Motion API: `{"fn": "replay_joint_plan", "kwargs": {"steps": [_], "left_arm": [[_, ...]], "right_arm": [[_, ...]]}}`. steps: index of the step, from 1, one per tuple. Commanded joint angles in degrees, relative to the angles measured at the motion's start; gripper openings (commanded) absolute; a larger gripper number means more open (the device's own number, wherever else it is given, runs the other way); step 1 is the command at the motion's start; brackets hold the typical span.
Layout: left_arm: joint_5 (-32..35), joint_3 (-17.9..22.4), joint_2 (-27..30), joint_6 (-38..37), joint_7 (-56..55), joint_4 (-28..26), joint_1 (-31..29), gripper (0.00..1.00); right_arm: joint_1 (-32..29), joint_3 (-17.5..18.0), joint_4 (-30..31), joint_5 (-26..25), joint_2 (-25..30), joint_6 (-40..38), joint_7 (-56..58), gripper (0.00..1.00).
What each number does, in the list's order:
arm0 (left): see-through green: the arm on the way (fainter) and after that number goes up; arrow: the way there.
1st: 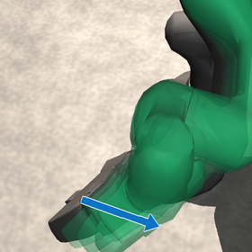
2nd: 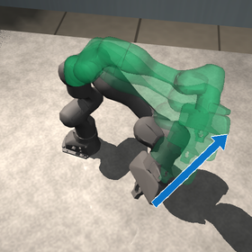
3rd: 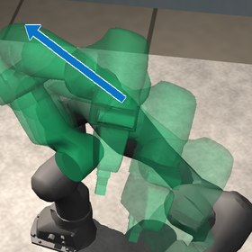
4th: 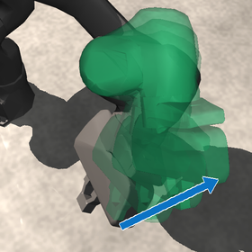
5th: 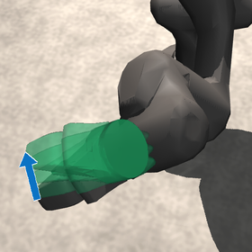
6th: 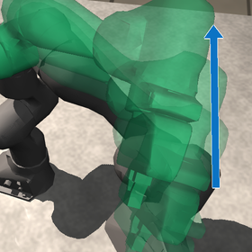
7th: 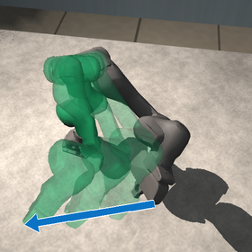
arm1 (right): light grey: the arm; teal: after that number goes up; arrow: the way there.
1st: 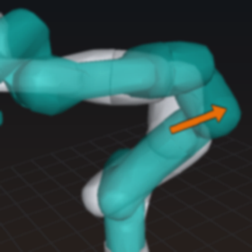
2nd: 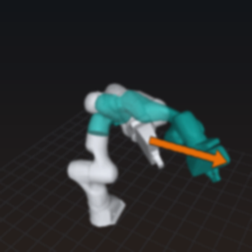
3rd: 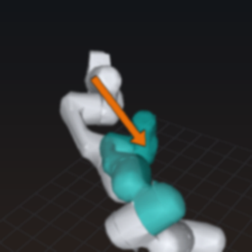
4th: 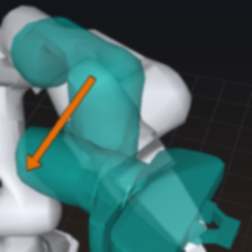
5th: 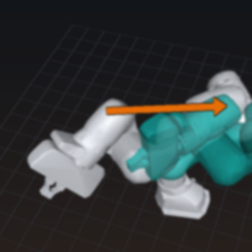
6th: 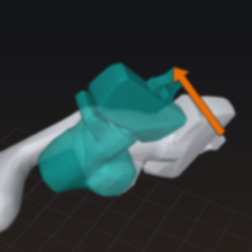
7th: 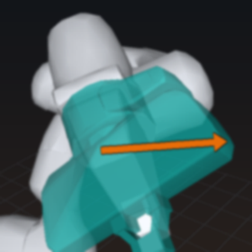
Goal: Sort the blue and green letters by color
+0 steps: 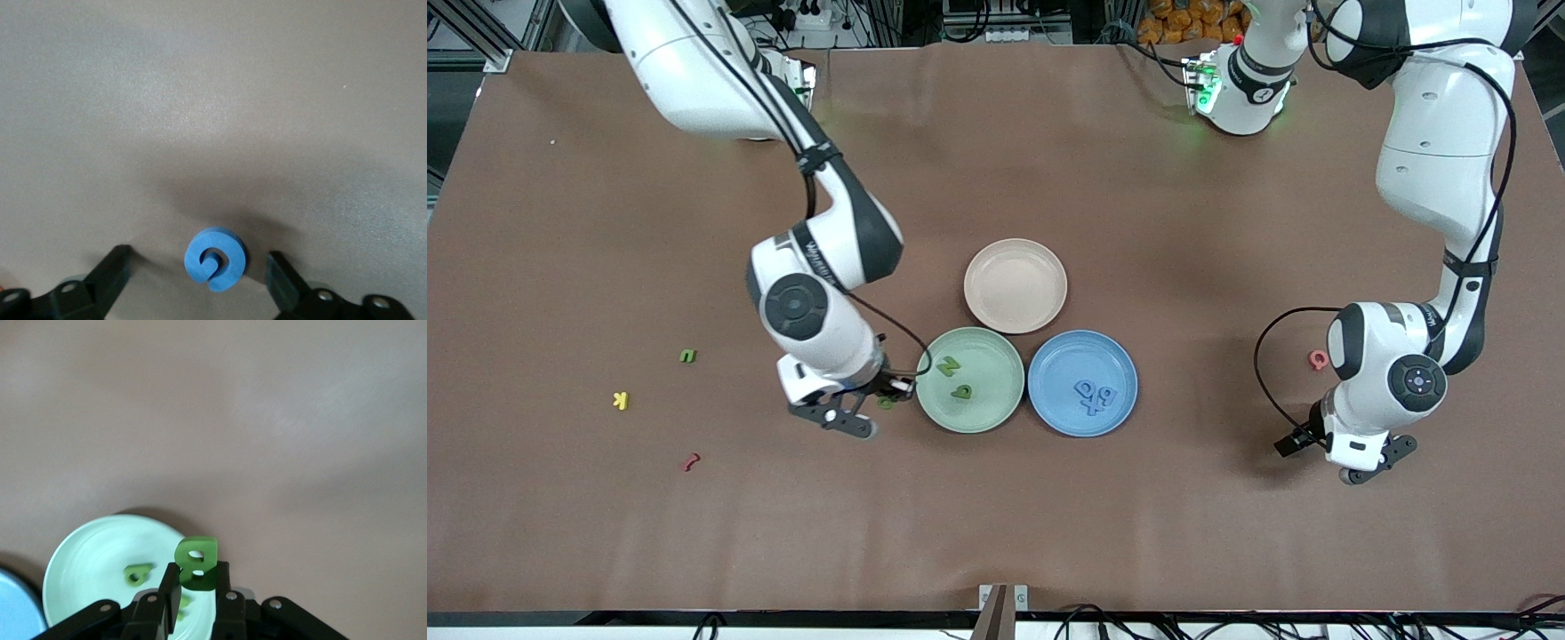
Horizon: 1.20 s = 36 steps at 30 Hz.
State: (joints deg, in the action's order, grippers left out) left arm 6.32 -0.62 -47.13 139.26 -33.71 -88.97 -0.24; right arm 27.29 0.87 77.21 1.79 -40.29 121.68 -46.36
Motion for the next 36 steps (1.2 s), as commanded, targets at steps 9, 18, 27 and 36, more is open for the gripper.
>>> {"fn": "replay_joint_plan", "kwargs": {"steps": [9,18,27,36], "left_arm": [[0.8,-0.3,-1.6,0.2,-0.3,1.0,-0.2,0.11],[0.7,-0.3,-1.2,0.2,-0.5,1.1,-0.1,0.06],[-1.0,-1.5,1.6,-1.0,-0.7,1.1,0.0,0.06],[-1.3,-1.8,3.8,-6.2,-3.5,1.2,1.6,0.06]], "right_arm": [[5.0,1.2,-2.5,-0.7,-4.4,5.0,-10.5,0.0],[8.7,1.2,-3.2,-0.9,-6.4,6.1,-14.4,0.0],[10.2,1.5,-3.2,-1.1,-8.8,8.7,-17.0,0.0],[9.9,1.5,-3.4,-1.9,-9.3,8.6,-16.9,1.0]]}}
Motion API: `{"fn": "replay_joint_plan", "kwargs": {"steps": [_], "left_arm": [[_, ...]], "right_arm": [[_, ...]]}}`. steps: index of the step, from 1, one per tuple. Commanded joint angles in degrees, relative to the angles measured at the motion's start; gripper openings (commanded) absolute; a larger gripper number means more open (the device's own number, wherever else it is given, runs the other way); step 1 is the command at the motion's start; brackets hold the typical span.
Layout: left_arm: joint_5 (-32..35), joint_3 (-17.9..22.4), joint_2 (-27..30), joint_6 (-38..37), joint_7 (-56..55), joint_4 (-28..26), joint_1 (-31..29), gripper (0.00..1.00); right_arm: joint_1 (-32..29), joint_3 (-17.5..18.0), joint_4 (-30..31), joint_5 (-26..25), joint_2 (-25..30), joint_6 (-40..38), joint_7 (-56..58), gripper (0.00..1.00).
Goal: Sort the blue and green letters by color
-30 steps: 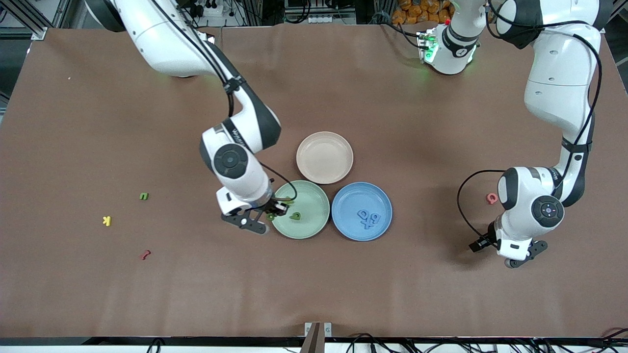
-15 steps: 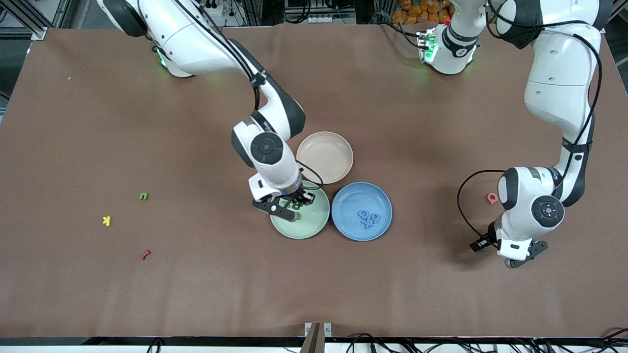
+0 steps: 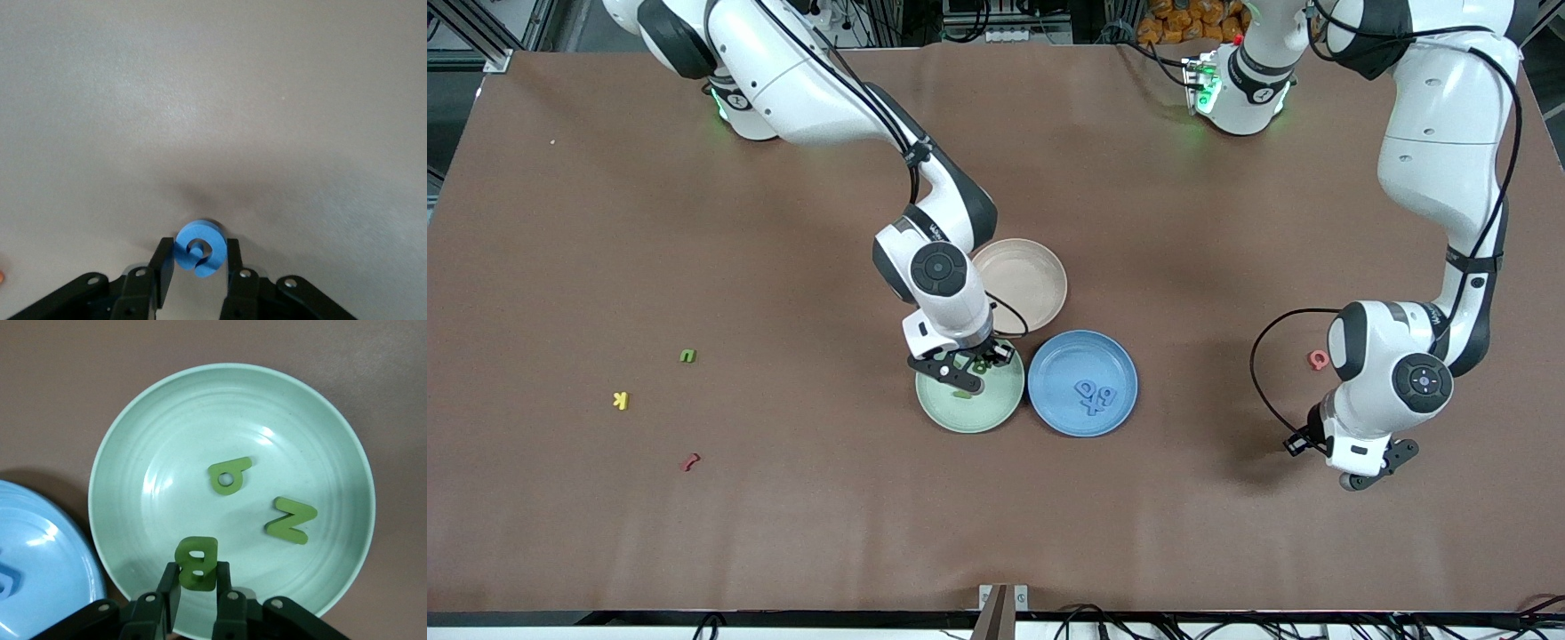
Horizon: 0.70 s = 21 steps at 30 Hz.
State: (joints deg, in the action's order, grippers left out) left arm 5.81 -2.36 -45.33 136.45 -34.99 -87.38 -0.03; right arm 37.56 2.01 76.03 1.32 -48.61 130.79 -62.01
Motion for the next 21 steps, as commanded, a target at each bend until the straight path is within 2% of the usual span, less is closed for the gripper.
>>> {"fn": "replay_joint_plan", "kwargs": {"steps": [1,8,21], "left_arm": [[-0.7,-0.1,2.1,-3.8,-3.2,-0.4,1.8,0.06],[-0.7,-0.1,3.0,-5.9,-10.1,0.2,4.7,0.06],[-0.8,-0.2,4.5,-6.2,-32.7,0.5,17.0,0.06]], "right_arm": [[-0.4,0.4,-2.2,-1.4,-1.0,-0.5,-1.3,1.0],[-0.5,0.5,-2.9,-1.2,-0.9,-1.1,-1.3,1.0],[-0.7,0.4,-3.1,-1.0,-0.4,-2.3,-1.3,1.0]]}}
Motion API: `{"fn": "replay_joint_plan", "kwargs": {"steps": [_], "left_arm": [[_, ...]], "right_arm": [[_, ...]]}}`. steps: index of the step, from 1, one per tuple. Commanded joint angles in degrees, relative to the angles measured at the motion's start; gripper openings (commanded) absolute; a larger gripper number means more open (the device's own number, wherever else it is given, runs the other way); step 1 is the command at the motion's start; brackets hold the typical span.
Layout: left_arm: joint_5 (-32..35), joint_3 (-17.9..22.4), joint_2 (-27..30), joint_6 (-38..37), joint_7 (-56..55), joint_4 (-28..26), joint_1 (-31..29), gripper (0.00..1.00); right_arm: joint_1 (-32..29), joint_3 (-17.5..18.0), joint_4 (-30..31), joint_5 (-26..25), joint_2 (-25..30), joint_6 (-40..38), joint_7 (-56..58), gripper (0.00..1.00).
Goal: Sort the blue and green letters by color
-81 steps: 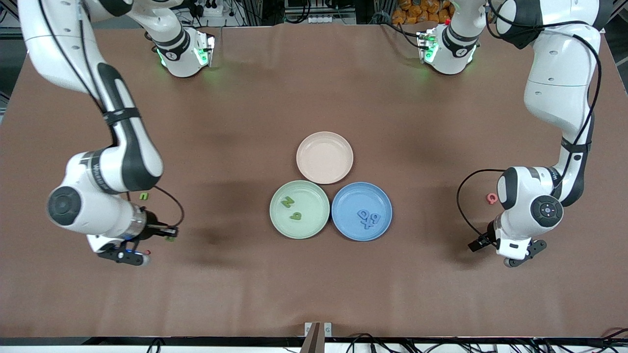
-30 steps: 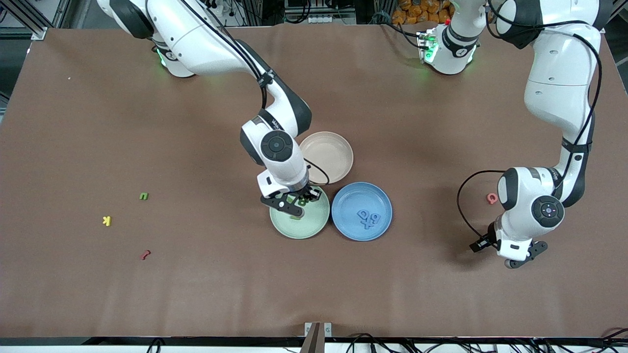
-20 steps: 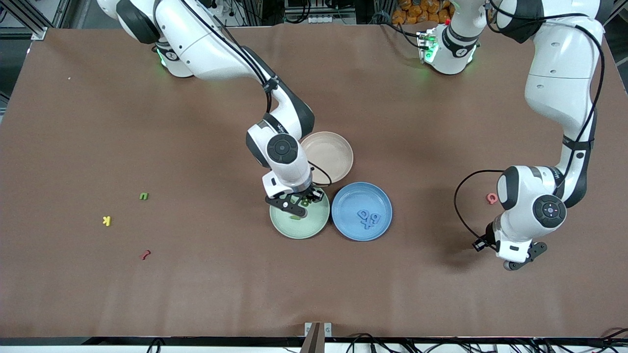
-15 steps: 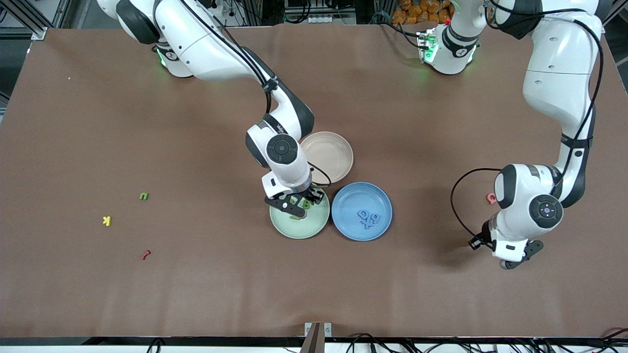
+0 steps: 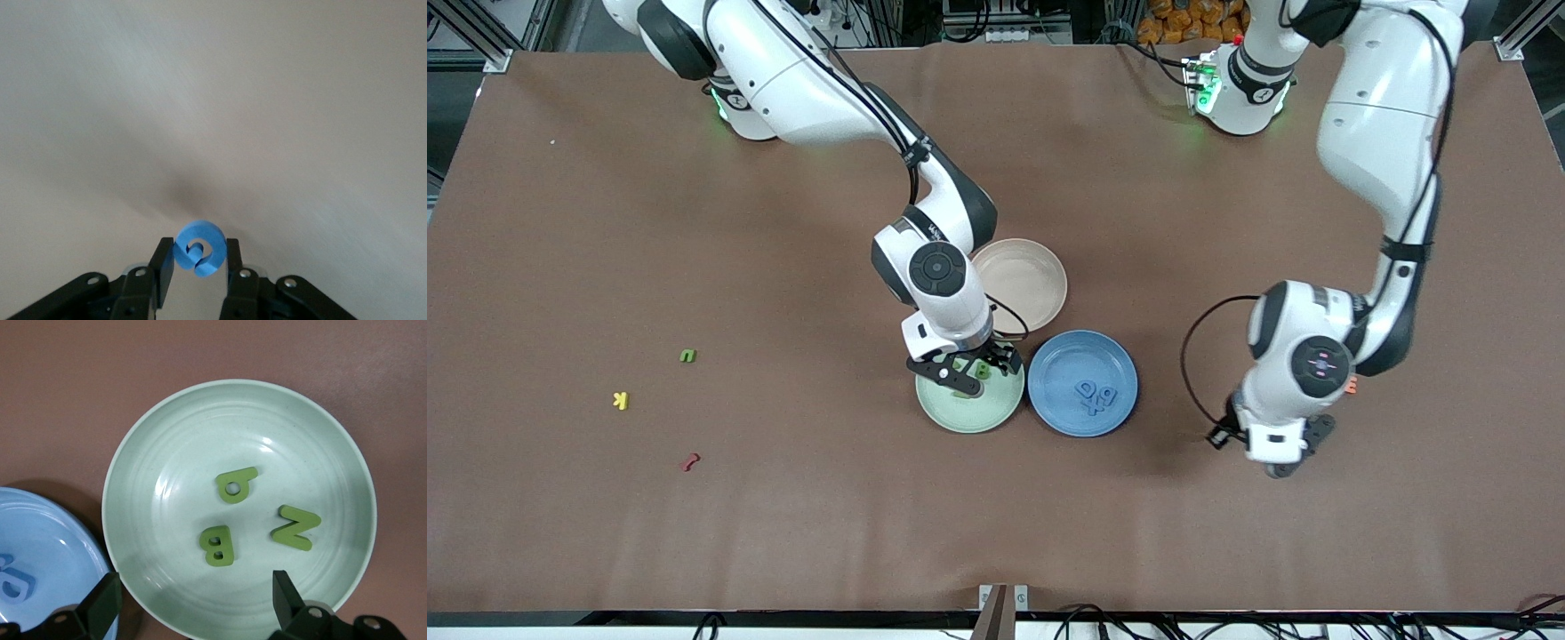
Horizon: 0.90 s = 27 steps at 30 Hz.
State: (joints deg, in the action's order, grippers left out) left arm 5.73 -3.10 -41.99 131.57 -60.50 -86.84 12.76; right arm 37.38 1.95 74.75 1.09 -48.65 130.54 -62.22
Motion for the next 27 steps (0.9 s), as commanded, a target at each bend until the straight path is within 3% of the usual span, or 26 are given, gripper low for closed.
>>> {"fn": "replay_joint_plan", "kwargs": {"steps": [1,9,15,27], "left_arm": [[-0.7,0.6,1.1,-1.3,-8.4,0.4,5.0,0.06],[-0.7,-0.1,1.3,-1.1,-16.4,2.2,10.7,0.06],[-0.6,-4.0,1.4,-1.1,-19.8,2.8,11.1,0.06],[-0.7,-5.0,1.2,-0.9,-20.9,3.4,14.2,0.06]], "right_arm": [[-0.6,0.4,-1.9,-0.7,-0.2,-3.1,-1.1,1.0],[-2.7,0.4,-6.2,-0.5,2.0,-13.8,-1.2,1.0],[-5.9,1.9,-5.6,-0.1,7.3,-20.5,-1.5,1.0],[-11.6,2.5,-5.0,-0.2,14.7,-33.0,2.3,1.0]]}}
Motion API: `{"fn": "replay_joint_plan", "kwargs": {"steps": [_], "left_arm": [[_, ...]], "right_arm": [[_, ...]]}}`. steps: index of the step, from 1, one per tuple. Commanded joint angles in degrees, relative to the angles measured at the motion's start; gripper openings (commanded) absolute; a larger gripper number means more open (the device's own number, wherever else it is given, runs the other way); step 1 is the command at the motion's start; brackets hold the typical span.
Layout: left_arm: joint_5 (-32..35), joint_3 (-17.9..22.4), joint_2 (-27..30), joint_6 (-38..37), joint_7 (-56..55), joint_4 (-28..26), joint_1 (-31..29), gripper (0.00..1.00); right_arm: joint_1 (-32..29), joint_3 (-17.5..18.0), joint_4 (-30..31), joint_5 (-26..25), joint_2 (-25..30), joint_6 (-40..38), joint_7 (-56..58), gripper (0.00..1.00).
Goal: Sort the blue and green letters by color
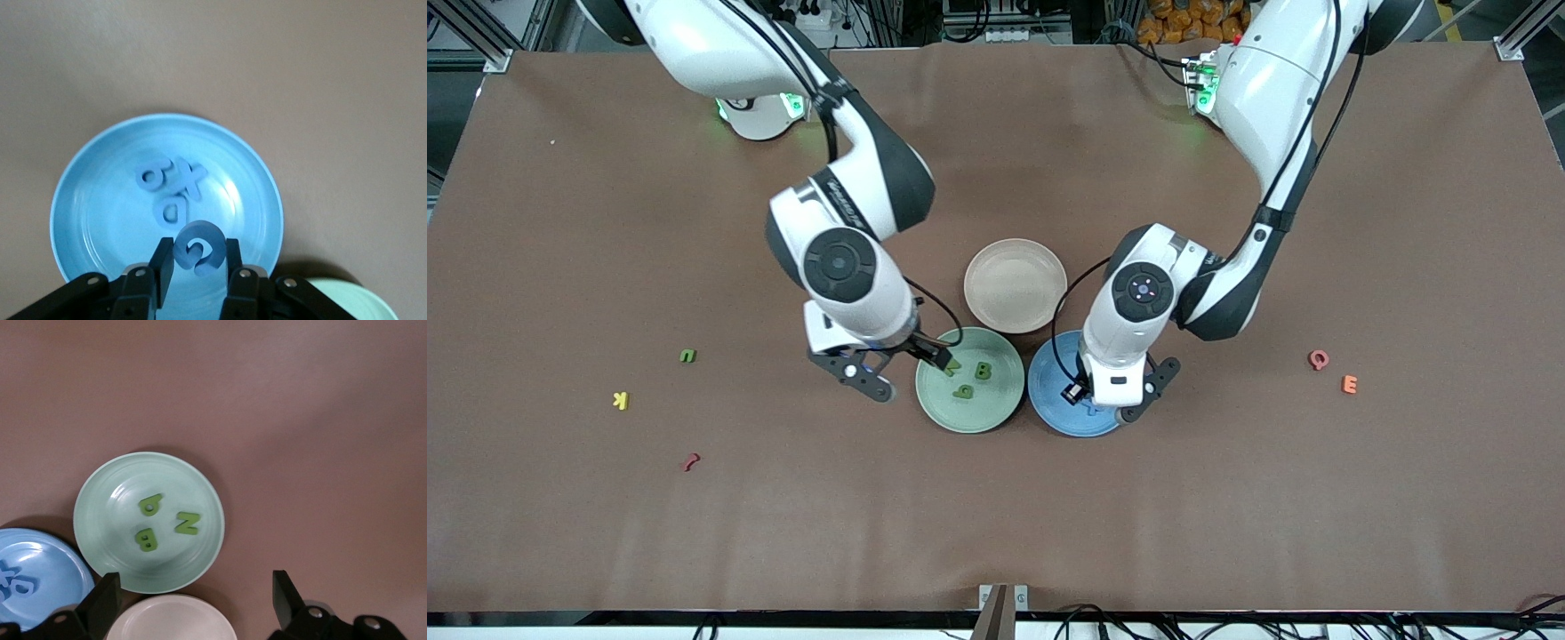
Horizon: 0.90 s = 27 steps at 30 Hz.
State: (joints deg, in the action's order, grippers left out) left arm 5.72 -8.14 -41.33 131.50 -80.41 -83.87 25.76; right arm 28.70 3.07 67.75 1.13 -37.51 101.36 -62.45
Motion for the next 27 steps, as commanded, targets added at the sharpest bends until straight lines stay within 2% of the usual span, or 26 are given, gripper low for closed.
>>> {"fn": "replay_joint_plan", "kwargs": {"steps": [1,5,10,27], "left_arm": [[-0.6,-0.1,0.5,-0.8,-0.9,0.5,1.3,0.06],[-0.5,-0.4,0.4,-0.8,-0.2,0.6,1.4,0.06],[-0.4,-0.4,0.4,-0.8,2.2,1.3,1.2,0.06],[-0.7,-0.5,-0.7,0.1,2.8,1.9,1.4,0.06]], "right_arm": [[-3.7,1.8,2.1,-0.3,4.3,-5.2,4.2,1.0],[-5.7,2.0,3.3,-0.2,6.7,-8.6,7.4,1.0],[-8.0,2.1,8.4,-0.2,10.9,-8.7,9.4,1.0],[-19.9,2.1,26.0,-1.0,22.4,-6.8,34.5,1.0]]}}
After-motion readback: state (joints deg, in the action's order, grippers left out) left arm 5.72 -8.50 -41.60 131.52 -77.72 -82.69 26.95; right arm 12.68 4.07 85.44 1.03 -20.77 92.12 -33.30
